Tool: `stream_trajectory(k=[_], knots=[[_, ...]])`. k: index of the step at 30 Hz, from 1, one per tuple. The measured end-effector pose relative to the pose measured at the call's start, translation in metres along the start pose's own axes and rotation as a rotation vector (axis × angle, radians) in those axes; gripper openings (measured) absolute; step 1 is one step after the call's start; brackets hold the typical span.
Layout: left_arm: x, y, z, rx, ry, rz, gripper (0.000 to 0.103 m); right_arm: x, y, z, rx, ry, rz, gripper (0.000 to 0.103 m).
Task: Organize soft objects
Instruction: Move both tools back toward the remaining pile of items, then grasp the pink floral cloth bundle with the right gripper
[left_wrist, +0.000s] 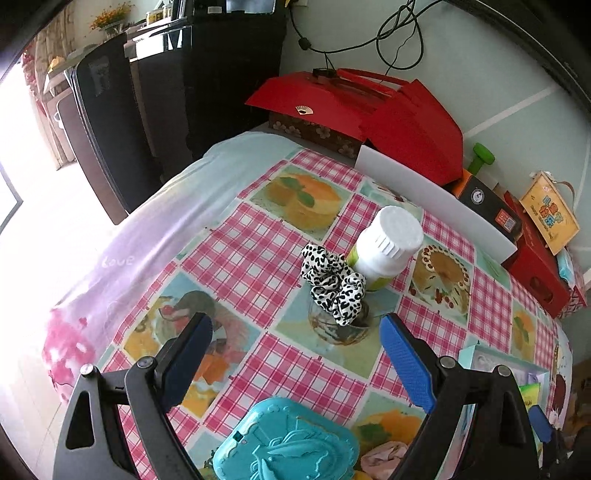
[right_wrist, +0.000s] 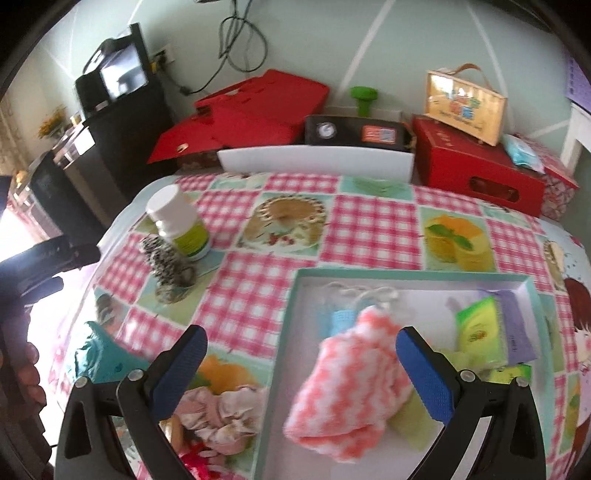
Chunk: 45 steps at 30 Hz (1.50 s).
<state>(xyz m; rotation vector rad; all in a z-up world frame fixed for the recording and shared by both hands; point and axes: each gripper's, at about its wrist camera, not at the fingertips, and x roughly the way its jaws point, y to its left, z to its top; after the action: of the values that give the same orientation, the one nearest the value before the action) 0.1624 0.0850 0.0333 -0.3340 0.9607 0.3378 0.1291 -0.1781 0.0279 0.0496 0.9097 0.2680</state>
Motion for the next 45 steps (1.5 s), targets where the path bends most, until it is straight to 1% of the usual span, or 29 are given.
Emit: stream_trajectory(k=[5, 9, 12, 14, 19, 21, 25, 28, 30, 33, 34, 36, 37, 39, 41, 44, 45], knots=[[-0.002, 0.009, 0.001, -0.018, -0.004, -0.014, 0.092, 0.0, 0.011, -0.002, -0.017, -0.017, 0.071, 0.103], [-0.002, 0.015, 0.002, -0.037, -0.005, -0.027, 0.092, -0.002, 0.022, -0.006, -0.054, -0.035, 0.097, 0.103], [-0.001, 0.016, 0.001, -0.034, 0.001, -0.039, 0.092, 0.004, 0.028, -0.009, -0.068, -0.011, 0.133, 0.103], [0.0, 0.017, 0.001, -0.033, 0.005, -0.039, 0.092, 0.008, 0.033, -0.012, -0.091, 0.005, 0.138, 0.103], [0.007, 0.016, -0.002, 0.0, 0.035, -0.003, 0.092, 0.018, 0.039, -0.022, -0.11, 0.051, 0.16, 0.103], [0.011, 0.016, -0.003, 0.015, 0.054, 0.007, 0.092, 0.02, 0.041, -0.025, -0.12, 0.066, 0.153, 0.102], [0.023, 0.012, -0.007, 0.052, 0.105, 0.022, 0.092, 0.024, 0.044, -0.033, -0.15, 0.095, 0.138, 0.094], [0.028, 0.013, -0.008, 0.053, 0.12, 0.013, 0.092, 0.027, 0.049, -0.04, -0.18, 0.121, 0.135, 0.088], [0.031, 0.015, -0.008, 0.048, 0.131, 0.008, 0.092, 0.029, 0.055, -0.044, -0.207, 0.136, 0.131, 0.082], [0.035, 0.018, -0.009, 0.043, 0.149, 0.009, 0.092, 0.034, 0.062, -0.051, -0.241, 0.16, 0.122, 0.08], [0.037, 0.019, -0.009, 0.04, 0.152, 0.011, 0.092, 0.035, 0.064, -0.053, -0.252, 0.168, 0.122, 0.079], [0.039, 0.02, -0.009, 0.034, 0.157, 0.011, 0.092, 0.037, 0.067, -0.054, -0.266, 0.179, 0.123, 0.072], [0.039, 0.02, -0.009, 0.032, 0.159, 0.009, 0.092, 0.038, 0.069, -0.054, -0.272, 0.185, 0.122, 0.071], [0.04, 0.021, -0.009, 0.028, 0.16, 0.006, 0.092, 0.041, 0.071, -0.055, -0.281, 0.2, 0.121, 0.064], [0.04, 0.021, -0.01, 0.026, 0.161, 0.003, 0.092, 0.044, 0.073, -0.057, -0.29, 0.218, 0.118, 0.059], [0.041, 0.021, -0.01, 0.023, 0.163, 0.001, 0.092, 0.048, 0.073, -0.056, -0.289, 0.237, 0.107, 0.059], [0.041, 0.021, -0.01, 0.022, 0.164, 0.0, 0.092, 0.05, 0.072, -0.056, -0.286, 0.246, 0.103, 0.056]])
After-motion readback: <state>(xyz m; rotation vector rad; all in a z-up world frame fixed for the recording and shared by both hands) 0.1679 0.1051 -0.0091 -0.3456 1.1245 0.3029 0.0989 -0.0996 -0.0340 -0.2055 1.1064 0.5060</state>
